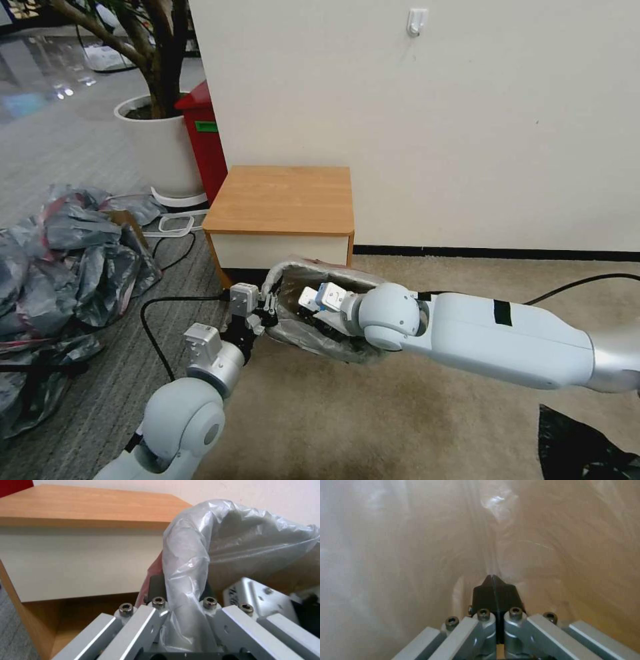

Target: Pick up the garbage bag from the table and place it over the trash can.

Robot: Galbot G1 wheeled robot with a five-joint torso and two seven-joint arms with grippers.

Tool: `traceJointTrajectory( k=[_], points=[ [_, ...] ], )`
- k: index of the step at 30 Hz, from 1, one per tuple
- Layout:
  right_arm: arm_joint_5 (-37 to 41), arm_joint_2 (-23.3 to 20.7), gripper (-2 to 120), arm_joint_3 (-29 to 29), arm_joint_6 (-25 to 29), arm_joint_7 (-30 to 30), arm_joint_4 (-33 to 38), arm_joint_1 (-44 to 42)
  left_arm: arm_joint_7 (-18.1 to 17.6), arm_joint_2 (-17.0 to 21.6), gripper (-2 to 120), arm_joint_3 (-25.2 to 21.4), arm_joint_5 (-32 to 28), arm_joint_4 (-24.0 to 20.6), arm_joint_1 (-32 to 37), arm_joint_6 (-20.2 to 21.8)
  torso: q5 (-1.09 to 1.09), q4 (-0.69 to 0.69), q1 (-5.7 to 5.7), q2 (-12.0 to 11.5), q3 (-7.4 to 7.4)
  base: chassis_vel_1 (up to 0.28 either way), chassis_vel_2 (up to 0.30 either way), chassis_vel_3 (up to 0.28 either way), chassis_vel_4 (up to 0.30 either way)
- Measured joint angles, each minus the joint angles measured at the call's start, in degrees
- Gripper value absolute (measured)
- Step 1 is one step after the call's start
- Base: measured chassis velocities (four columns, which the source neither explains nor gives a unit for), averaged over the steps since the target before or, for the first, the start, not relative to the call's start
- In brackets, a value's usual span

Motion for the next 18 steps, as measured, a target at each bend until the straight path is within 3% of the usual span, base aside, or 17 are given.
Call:
traceJointTrajectory(
  k=[18],
  points=[
    [-5.4, 3.2, 0, -1.8, -0.1, 0.1, -5.0, -0.3, -2.2, -1.1, 5, -0.7, -1.9, -1.9, 0.5, 4.4, 0.0, 0.0, 0.0, 0.0, 0.0, 0.0, 0.0, 0.0, 0.0]
  ],
)
